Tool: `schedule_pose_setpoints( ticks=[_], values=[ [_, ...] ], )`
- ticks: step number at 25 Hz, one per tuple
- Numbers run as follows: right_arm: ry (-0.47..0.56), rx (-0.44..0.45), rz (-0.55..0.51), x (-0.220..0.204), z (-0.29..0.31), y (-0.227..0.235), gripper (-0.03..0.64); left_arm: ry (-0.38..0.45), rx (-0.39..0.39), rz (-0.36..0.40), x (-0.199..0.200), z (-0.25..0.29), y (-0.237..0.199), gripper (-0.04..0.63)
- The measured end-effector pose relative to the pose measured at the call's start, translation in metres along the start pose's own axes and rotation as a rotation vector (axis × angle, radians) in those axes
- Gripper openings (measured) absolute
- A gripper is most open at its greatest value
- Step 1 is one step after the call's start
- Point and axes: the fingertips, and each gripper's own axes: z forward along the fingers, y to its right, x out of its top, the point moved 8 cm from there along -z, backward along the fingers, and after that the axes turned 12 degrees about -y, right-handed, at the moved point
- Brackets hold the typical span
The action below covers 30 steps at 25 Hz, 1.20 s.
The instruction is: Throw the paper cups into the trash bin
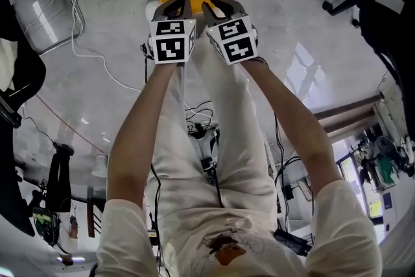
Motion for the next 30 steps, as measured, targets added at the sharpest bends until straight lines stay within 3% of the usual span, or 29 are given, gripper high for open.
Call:
schedule_pose_setpoints(
  ticks=[7,21,30],
  values=[
    [0.059,0.016,0.072,0.009,-0.071,-0.017,0.057,0.019,-0.001,0.005,0.013,-0.067,0.027,0.005],
    [0.145,0.045,0.013,0.031,-0.221,-0.081,0.013,0.047,-0.008,0.042,0.003,-0.228,0.085,0.005],
    [0.27,0.1,-0.025,0.06,-0.334,-0.13,0.008,0.16,-0.033,-0.035,0.016,-0.342,0.114,0.005]
  ],
)
